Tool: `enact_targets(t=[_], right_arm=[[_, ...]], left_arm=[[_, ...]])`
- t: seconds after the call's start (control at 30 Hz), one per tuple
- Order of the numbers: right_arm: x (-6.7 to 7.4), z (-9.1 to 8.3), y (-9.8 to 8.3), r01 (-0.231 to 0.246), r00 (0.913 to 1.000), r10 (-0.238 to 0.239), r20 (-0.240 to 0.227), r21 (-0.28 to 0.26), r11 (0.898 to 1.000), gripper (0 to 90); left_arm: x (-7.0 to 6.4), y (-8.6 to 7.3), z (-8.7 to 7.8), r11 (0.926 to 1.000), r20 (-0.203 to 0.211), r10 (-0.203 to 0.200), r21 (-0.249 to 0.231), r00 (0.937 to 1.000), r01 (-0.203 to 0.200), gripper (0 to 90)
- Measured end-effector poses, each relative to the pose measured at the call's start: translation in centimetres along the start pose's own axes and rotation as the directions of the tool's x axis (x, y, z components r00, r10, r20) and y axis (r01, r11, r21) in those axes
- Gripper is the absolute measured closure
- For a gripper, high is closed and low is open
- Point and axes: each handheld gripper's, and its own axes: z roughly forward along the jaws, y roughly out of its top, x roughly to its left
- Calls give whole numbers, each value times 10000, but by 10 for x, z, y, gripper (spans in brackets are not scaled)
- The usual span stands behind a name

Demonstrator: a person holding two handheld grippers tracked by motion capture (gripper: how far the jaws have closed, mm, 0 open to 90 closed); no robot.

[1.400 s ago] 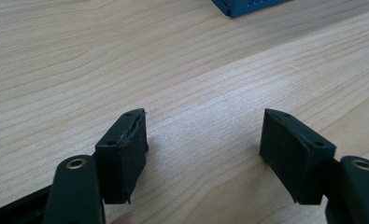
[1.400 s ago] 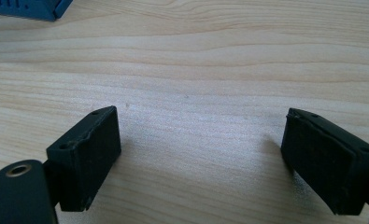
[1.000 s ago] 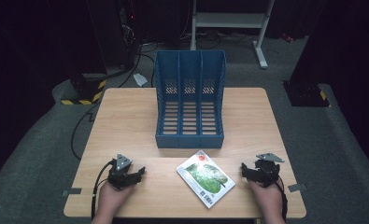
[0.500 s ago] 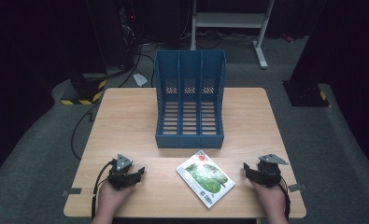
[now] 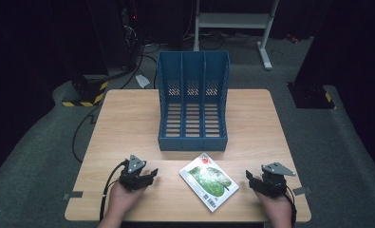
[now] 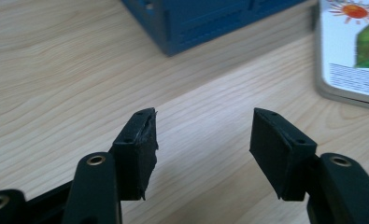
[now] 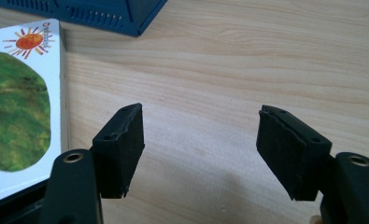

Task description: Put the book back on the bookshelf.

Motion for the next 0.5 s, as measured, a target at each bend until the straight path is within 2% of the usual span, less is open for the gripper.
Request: enact_targets(t=[0.17, 0.2, 0.27, 0.37, 0.5], right_arm=[[5, -5, -5, 51, 10000, -51, -64, 16, 10000, 323], [5, -5, -5, 51, 10000, -51, -64, 16, 10000, 323], [11, -9, -9, 36, 9999, -36, -168, 33, 10000, 329], [16, -11, -11, -158, 9992, 161, -369, 88, 9998, 327], [24, -14, -15, -94, 9981, 107, -602, 222, 9997, 336]], left_arm=[[-20, 8, 10, 9976, 483, 684, 31, 9965, -686, 412], [-20, 8, 10, 9976, 483, 684, 31, 9965, -686, 412], [-31, 12, 17, 9945, 819, 1034, 72, 9913, -1043, 413], [-38, 15, 21, 9950, 1320, 1002, -155, 9862, -990, 420], [-45, 20, 26, 9964, 1874, 835, -295, 9787, -794, 424]])
